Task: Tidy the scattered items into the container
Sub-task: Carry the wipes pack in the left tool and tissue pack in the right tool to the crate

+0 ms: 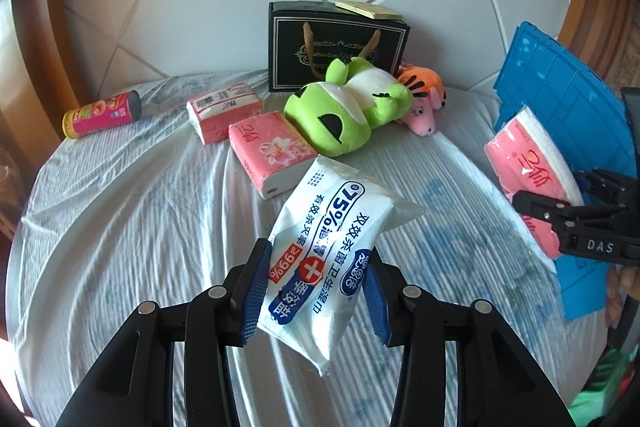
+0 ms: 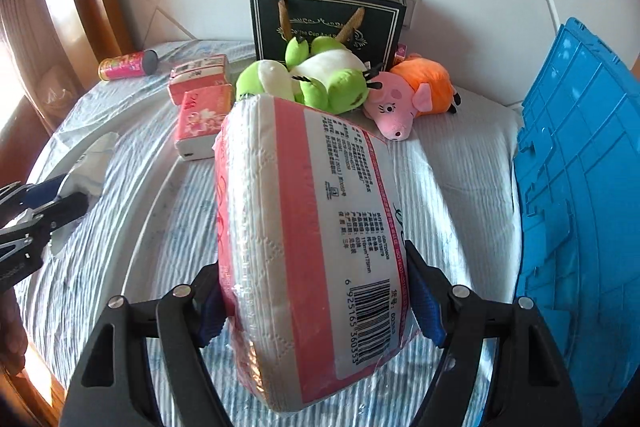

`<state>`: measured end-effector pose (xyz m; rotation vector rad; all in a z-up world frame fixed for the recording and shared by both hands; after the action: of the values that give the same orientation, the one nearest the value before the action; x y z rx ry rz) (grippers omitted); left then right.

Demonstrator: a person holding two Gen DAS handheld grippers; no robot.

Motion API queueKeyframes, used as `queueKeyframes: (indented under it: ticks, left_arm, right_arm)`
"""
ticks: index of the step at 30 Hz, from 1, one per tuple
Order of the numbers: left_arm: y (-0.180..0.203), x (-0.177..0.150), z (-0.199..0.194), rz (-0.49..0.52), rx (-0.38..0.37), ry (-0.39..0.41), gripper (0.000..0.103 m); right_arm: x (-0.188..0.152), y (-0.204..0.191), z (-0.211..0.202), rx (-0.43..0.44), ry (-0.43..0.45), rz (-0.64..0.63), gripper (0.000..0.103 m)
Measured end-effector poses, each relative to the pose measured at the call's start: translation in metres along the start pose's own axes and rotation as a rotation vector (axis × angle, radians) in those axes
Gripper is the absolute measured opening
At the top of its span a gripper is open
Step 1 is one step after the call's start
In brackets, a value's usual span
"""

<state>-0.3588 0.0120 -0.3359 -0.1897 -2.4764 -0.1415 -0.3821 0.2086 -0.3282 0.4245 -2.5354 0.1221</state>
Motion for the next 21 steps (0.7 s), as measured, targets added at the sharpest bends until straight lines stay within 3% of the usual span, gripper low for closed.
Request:
queueKeyframes:
  ticks: [12, 21]
  left_arm:
    - [0.011, -0.005, -0.084, 0.026, 0.036, 0.047, 0.043]
    - [0.012, 0.001, -0.128, 0.024, 0.018, 0.089, 0.043]
  right_arm:
    - [-0.041, -0.056, -0.117, 0.078, 0.084, 0.019, 0.074]
    - [-0.065, -0.1, -0.158, 0.121, 0.113, -0.01, 0.074]
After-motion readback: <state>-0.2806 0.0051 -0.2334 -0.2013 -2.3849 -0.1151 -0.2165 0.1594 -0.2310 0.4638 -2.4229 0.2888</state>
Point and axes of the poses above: each gripper's, at about its wrist camera, not at the fingertips, and z roughly the way its jaws point, y to its right, x to its top, the point moved 7 cm from there along z, roughly the way its jaws point, and after that the axes turned 4 degrees about z, right-handed, at the moved point
